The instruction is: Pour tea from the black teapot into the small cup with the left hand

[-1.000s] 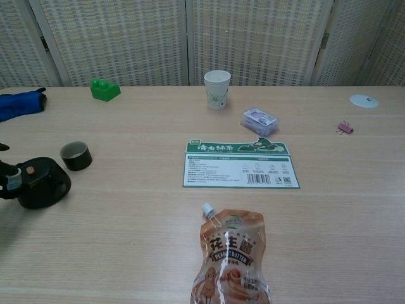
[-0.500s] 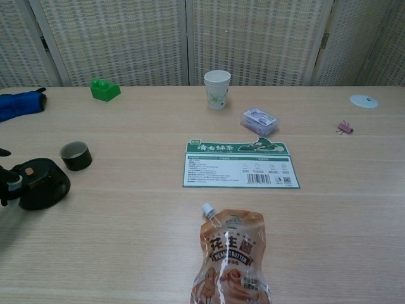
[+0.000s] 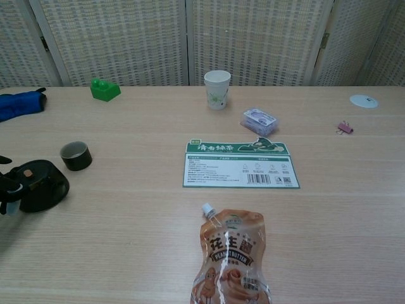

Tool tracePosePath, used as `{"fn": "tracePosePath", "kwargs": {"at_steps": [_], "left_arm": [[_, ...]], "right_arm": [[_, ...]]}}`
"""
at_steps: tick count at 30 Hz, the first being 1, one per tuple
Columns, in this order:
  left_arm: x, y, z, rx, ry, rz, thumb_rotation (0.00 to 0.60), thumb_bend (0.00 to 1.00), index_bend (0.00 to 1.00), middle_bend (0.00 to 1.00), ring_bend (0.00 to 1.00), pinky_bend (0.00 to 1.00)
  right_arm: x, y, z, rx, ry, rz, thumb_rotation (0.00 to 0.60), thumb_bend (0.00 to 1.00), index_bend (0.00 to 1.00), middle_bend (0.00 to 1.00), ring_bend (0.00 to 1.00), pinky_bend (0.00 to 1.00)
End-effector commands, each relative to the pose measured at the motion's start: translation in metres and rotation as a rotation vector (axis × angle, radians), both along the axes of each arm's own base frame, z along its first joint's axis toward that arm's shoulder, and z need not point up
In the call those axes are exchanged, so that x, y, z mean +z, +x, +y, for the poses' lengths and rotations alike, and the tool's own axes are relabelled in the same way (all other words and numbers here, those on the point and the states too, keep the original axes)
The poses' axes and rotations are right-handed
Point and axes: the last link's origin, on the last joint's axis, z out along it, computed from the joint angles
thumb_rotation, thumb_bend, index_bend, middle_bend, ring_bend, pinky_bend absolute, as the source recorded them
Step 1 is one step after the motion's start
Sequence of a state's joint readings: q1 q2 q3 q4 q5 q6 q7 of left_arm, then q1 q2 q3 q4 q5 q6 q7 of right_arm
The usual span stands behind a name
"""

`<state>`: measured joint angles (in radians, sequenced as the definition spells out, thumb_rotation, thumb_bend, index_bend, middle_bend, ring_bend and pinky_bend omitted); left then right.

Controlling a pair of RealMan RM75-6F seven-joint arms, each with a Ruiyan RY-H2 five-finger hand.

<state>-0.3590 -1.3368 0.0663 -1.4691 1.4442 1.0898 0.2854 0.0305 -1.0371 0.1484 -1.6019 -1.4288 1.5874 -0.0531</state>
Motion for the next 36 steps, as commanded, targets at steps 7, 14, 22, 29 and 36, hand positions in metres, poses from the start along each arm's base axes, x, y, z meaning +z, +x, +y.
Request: {"fn": "tracePosePath", "kwargs": {"at_steps": [7,14,22,29,36], "left_arm": [[-0.0003,0.0003,-0.0011,0.001,-0.009,-0.001,0.6,0.26,0.58,0.57,0.43,0.0],[-0.0016,0.0002,-0.0015,0.005,-0.02,0.005,0.6,0.26,0.59,0.58,0.43,0.0],[-0.0008,0.0014,0.0002,0.004,-0.01,-0.003,0.6,0.26,0.67,0.66,0.5,0.0],[0.0006,0.0041,0.0032,0.001,-0.007,-0.015,0.6,0.26,0.78,0.81,0.63,0.0],[0.0032,0.0083,0.008,0.003,-0.004,-0.03,0.6,0.26,0.87,0.93,0.74,0.0]], "right_arm": [[0.0,-0.0012,0.0006,-0.003,-0.004,-0.001,0.6,0.17,0.17,0.22,0.14,0.09],[0.0002,-0.0019,0.0001,-0.003,-0.008,-0.002,0.6,0.17,0.17,0.22,0.14,0.09],[0.0,-0.002,-0.0005,-0.001,-0.012,-0.002,0.6,0.17,0.17,0.22,0.14,0.09],[0.0004,-0.003,-0.0008,-0.002,-0.018,-0.003,0.6,0.17,0.17,0.22,0.14,0.09],[0.0011,-0.0043,-0.0025,-0.004,-0.024,-0.002,0.6,0.17,0.17,0.22,0.14,0.09]]}}
